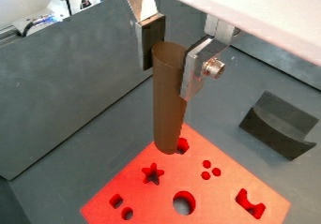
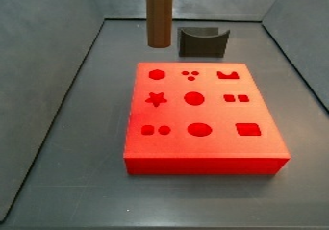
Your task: Insert the oval object.
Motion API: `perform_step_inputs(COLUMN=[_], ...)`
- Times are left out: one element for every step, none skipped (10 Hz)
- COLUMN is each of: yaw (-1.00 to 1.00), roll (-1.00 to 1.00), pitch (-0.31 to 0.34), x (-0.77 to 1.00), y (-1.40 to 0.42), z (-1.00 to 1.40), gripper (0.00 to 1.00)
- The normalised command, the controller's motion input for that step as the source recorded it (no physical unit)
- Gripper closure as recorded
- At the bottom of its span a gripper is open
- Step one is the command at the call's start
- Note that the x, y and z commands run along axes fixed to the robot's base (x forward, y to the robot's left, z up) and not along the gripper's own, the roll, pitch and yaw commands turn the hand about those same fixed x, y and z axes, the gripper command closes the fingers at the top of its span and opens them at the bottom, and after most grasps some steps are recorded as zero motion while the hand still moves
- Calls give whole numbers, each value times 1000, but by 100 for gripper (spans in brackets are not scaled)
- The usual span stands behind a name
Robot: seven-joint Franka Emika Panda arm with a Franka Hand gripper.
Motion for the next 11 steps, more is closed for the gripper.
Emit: perform_step_inputs(yaw=[0, -3, -74, -260, -223, -143, -60, 0, 0, 0, 0], roll=[-10, -9, 0, 0, 0, 0, 19, 121, 167, 179, 113], pitch=[0, 0, 0, 0, -11, 0, 0, 49, 86, 87, 80], x=[20, 57, 269, 417, 534, 666, 680, 714, 597, 500, 151], y=[-34, -114, -343, -420, -431, -446, -426, -474, -460, -414, -283], z=[0, 0, 0, -40, -129, -183, -177, -91, -37, -60, -31], gripper=[100, 100, 100, 100, 100, 100, 100, 100, 100, 100, 100])
